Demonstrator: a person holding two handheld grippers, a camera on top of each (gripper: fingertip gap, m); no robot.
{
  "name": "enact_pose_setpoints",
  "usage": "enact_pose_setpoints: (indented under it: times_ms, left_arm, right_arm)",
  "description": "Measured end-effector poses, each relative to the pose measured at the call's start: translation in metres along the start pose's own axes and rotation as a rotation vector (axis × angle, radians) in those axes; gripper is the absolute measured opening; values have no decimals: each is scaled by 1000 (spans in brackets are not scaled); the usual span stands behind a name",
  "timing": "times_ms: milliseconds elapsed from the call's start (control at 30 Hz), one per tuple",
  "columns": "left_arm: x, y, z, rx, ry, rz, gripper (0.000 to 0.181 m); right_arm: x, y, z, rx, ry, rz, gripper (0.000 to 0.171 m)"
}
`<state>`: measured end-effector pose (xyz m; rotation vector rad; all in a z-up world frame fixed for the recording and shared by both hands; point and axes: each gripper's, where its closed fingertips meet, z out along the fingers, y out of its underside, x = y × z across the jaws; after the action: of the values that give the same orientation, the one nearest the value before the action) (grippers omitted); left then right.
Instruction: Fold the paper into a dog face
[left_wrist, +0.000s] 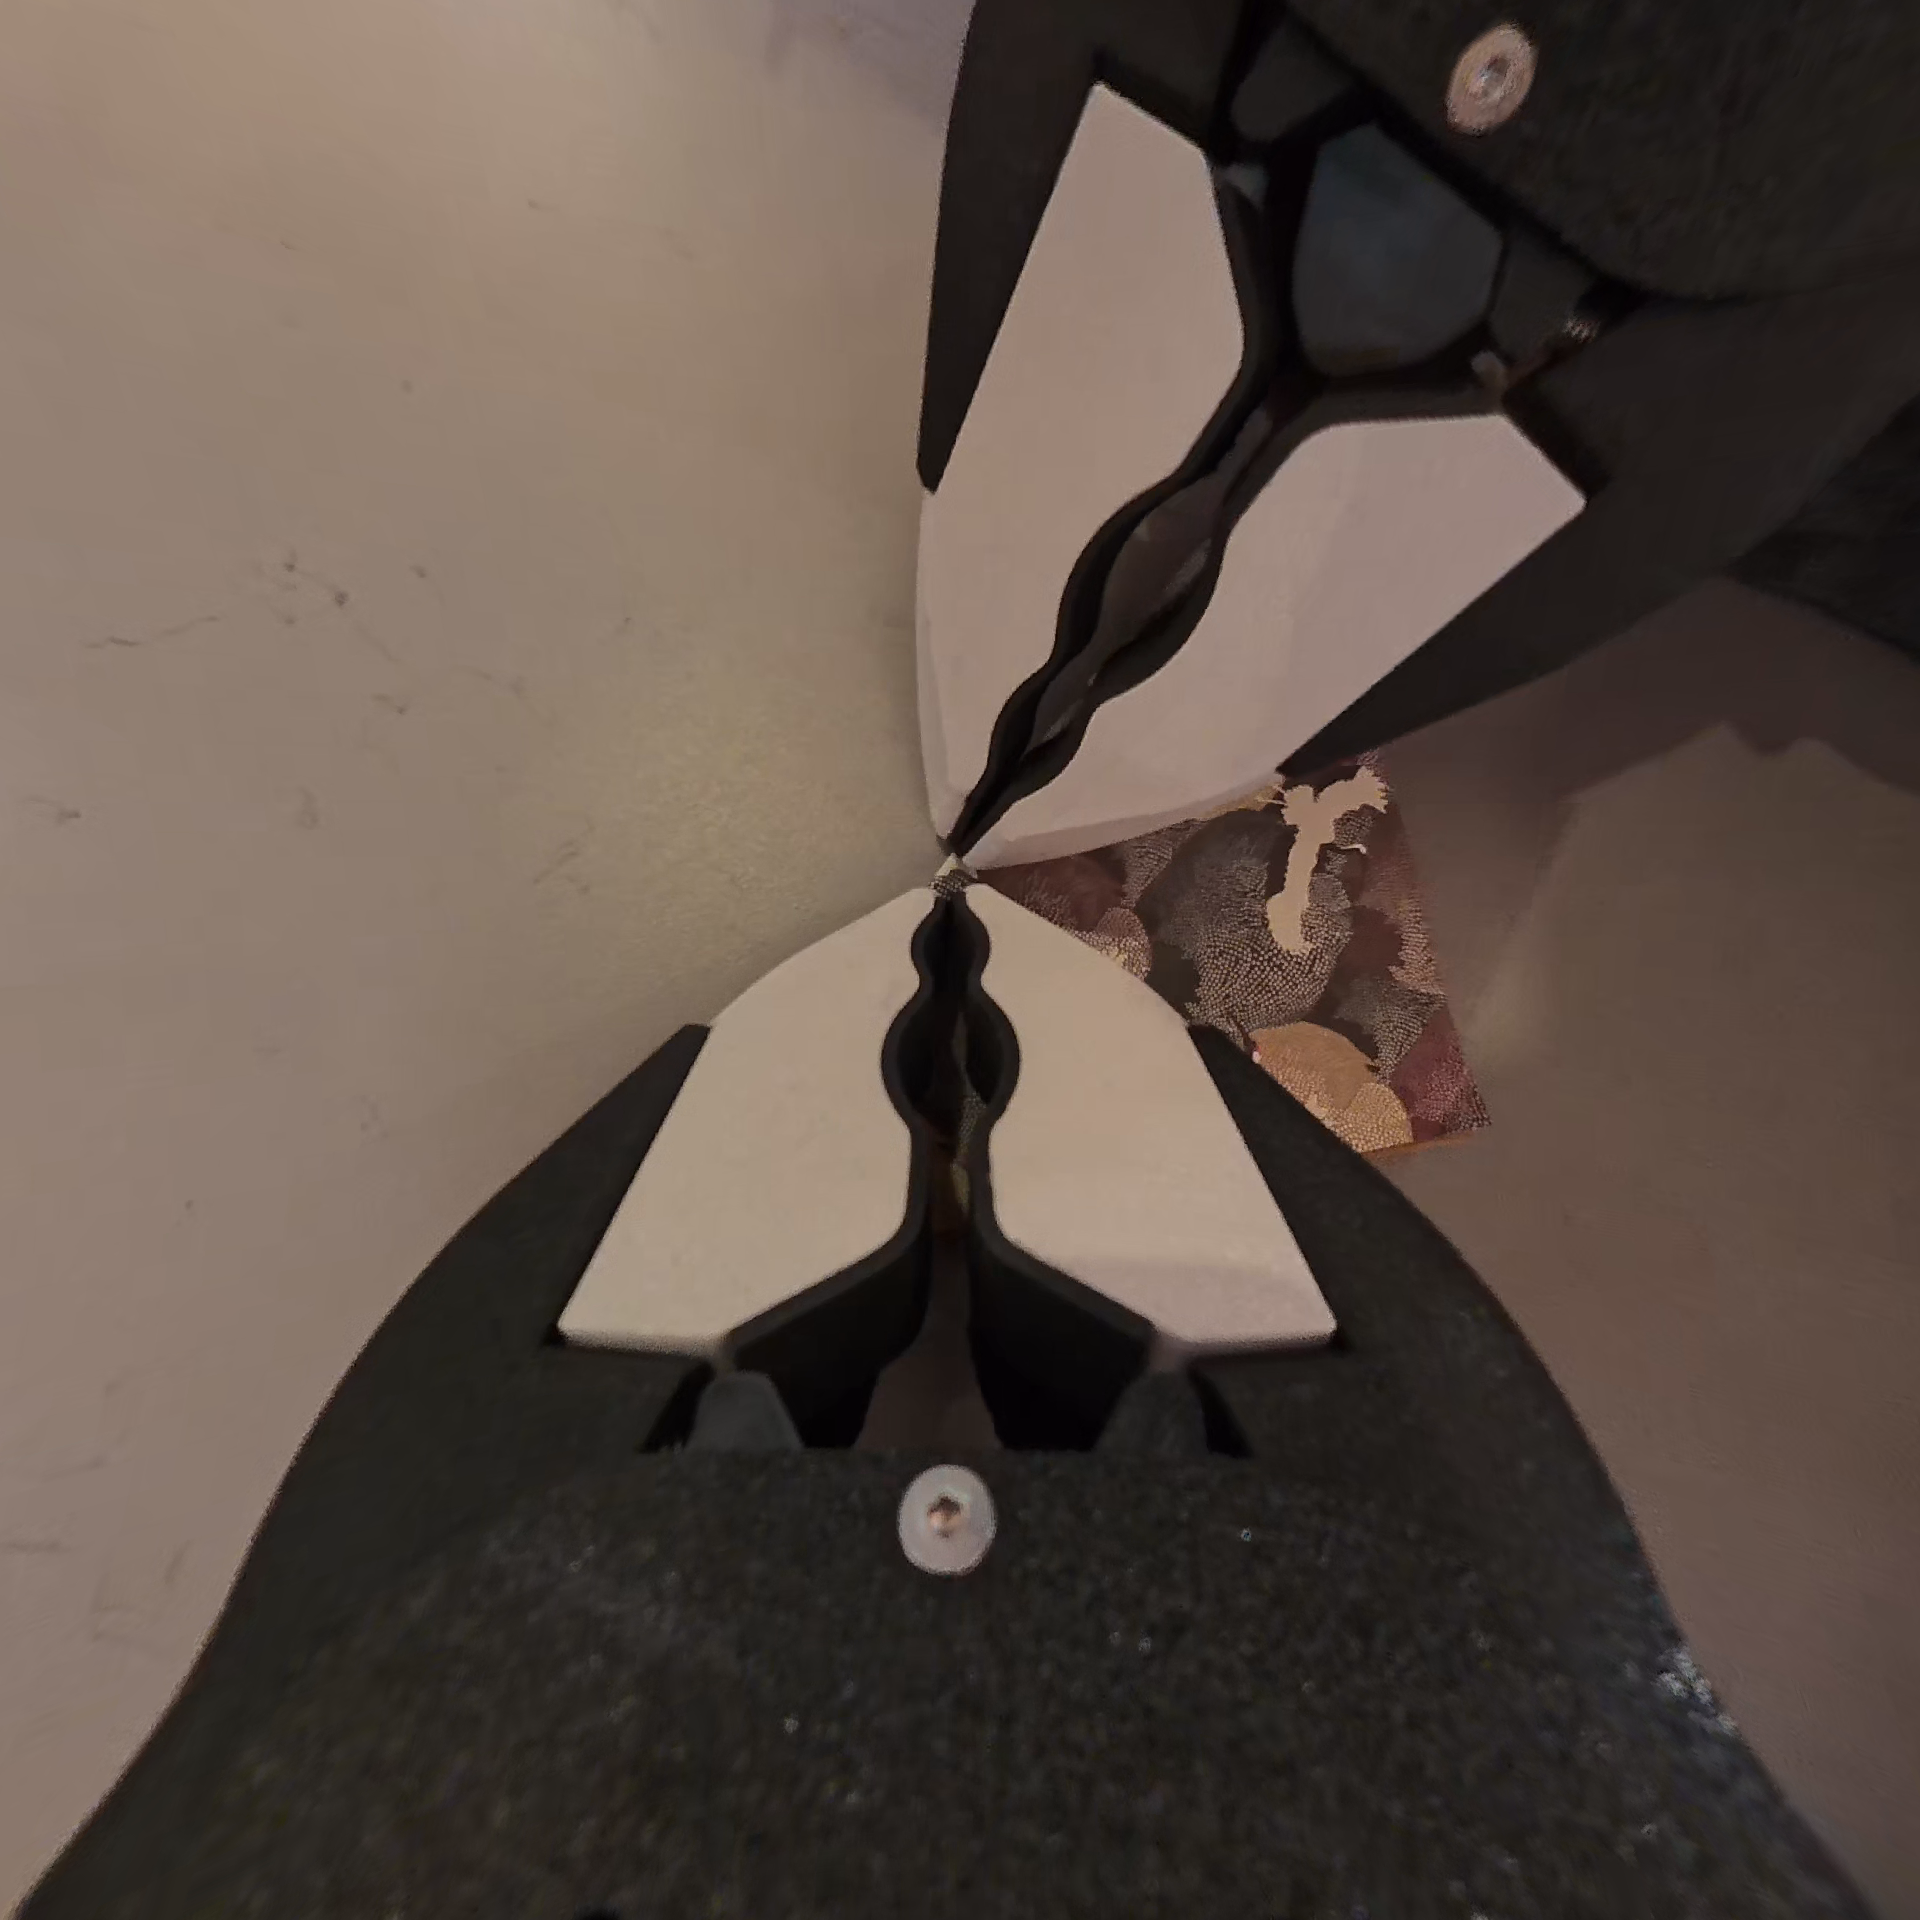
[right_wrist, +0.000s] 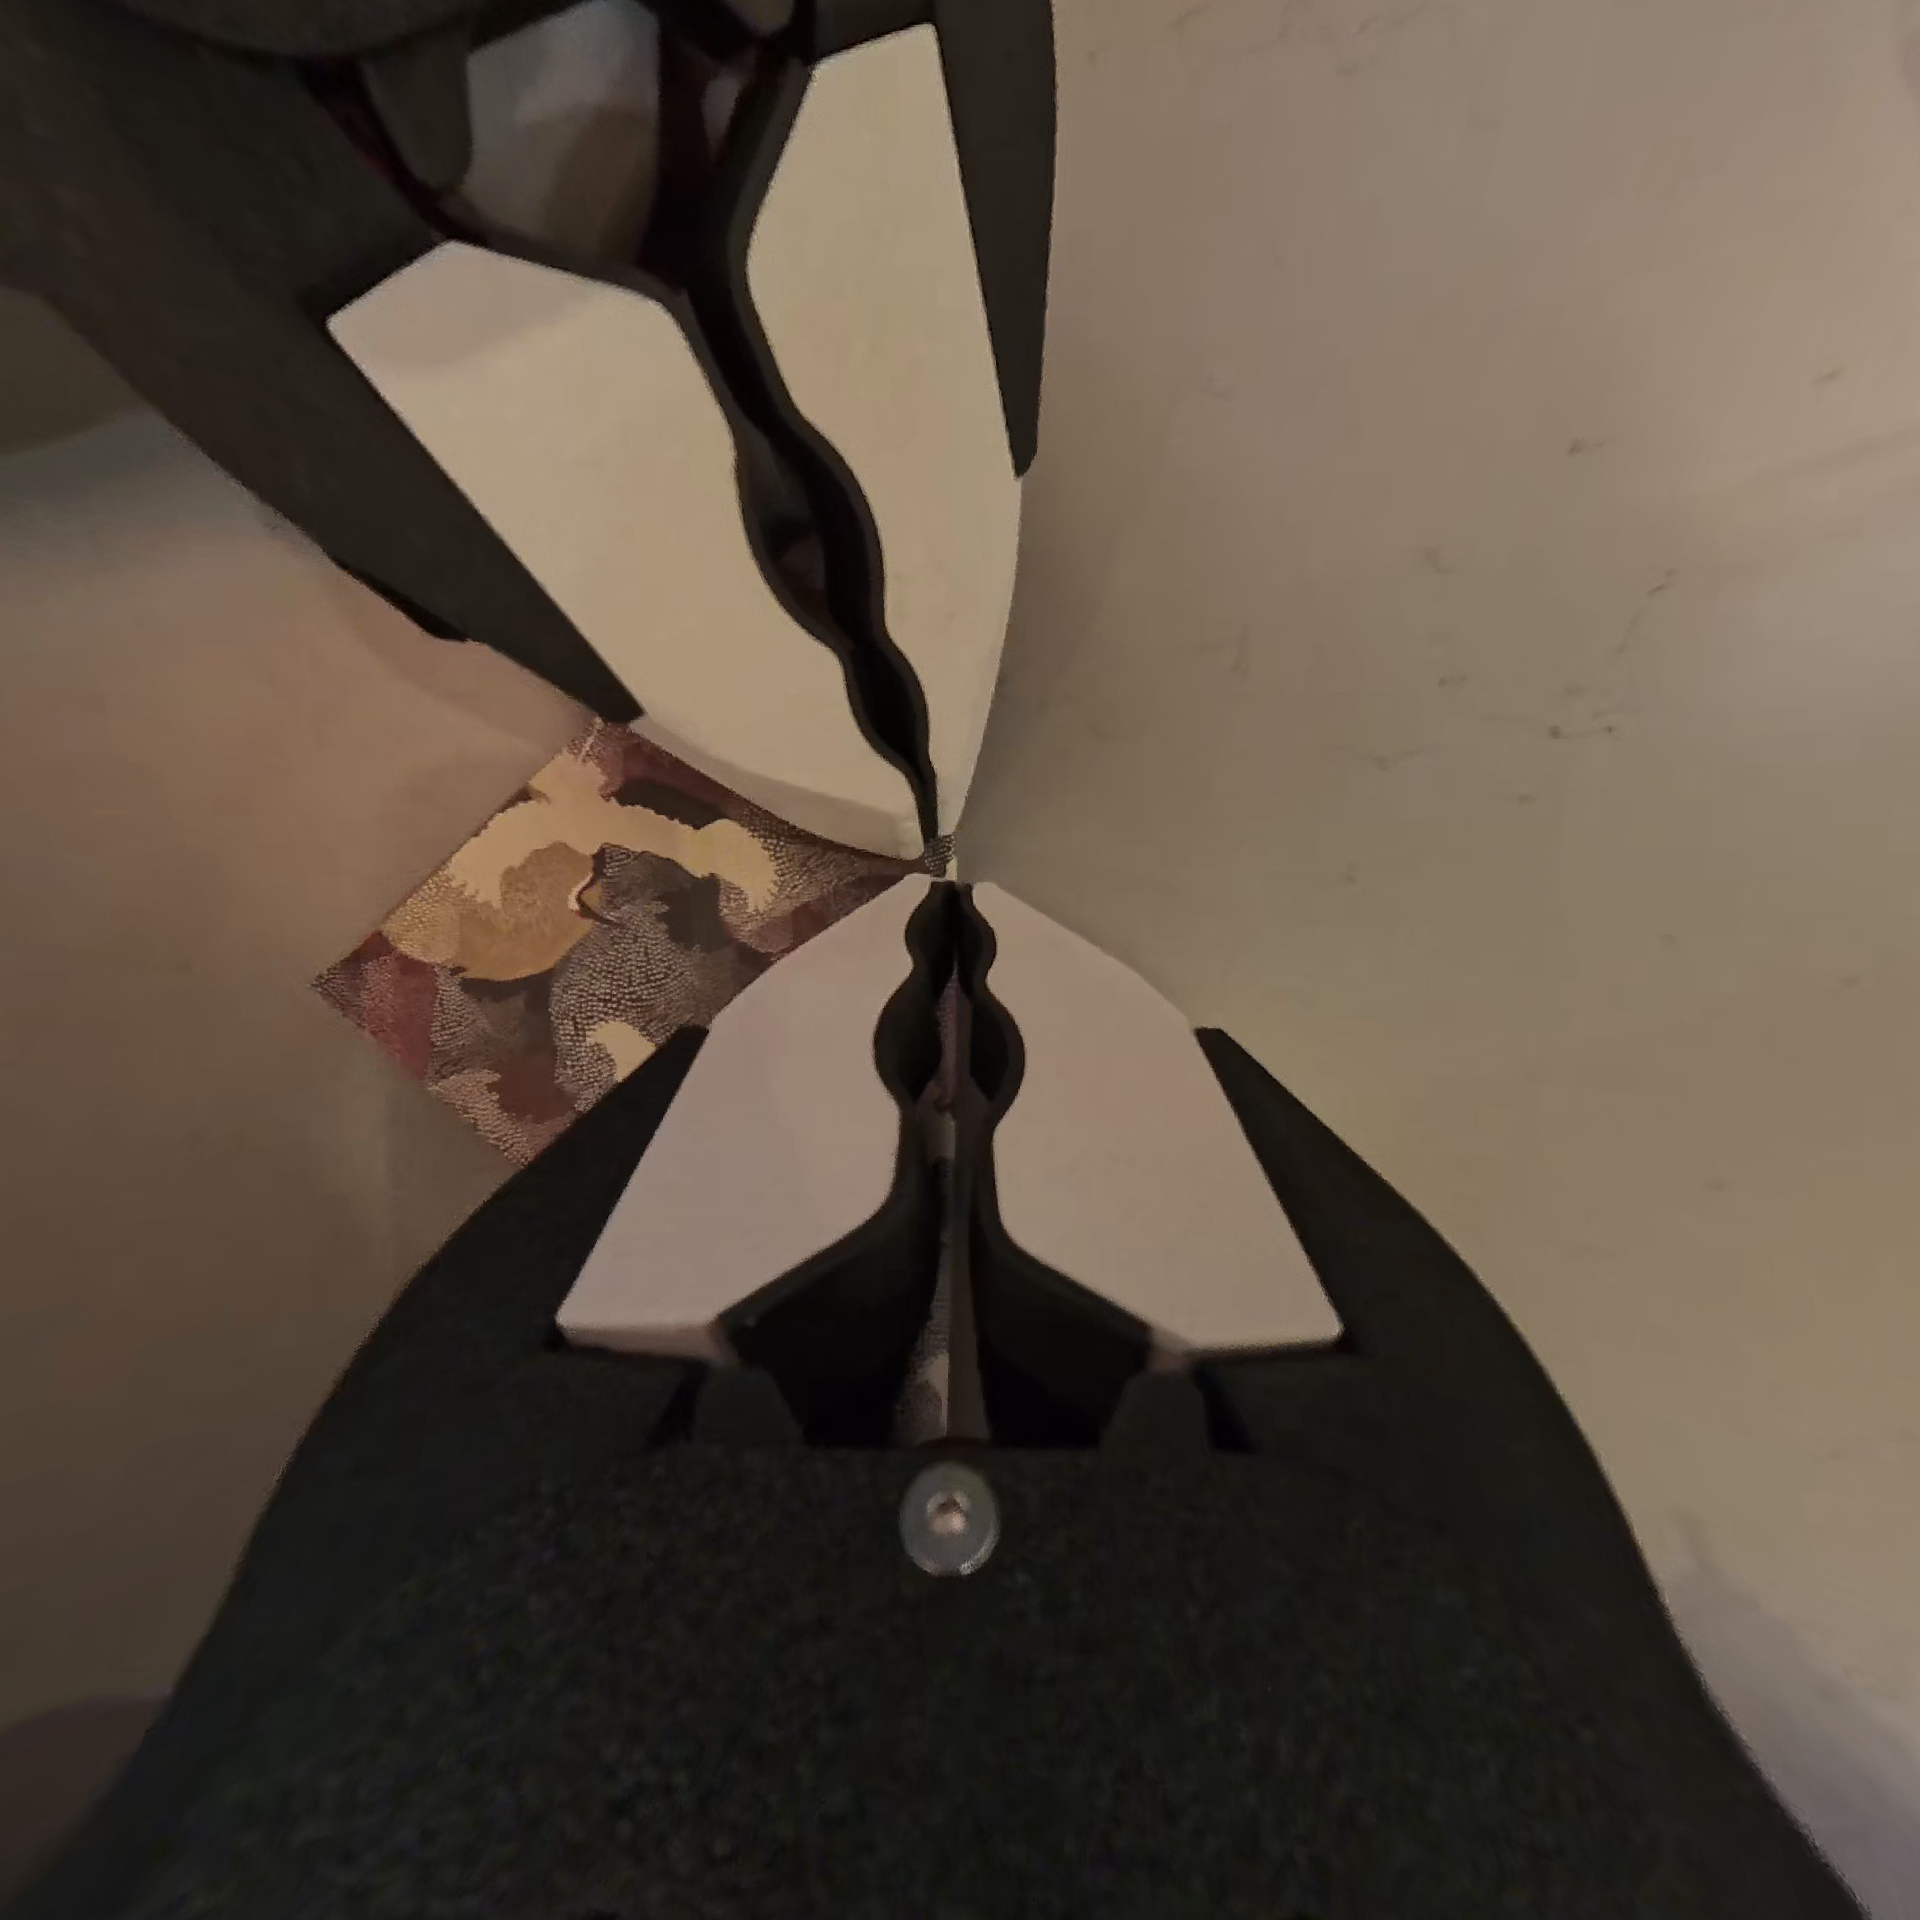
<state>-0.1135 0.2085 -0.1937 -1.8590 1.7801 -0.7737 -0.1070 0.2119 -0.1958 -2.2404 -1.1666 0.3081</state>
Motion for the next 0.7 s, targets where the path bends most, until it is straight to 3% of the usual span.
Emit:
enact_pose_setpoints:
  times_ms: [700]
  left_arm:
    - [0, 0, 0, 4, 1, -12, 0]
  right_arm:
    - [0, 19, -14, -21, 65, 20, 0]
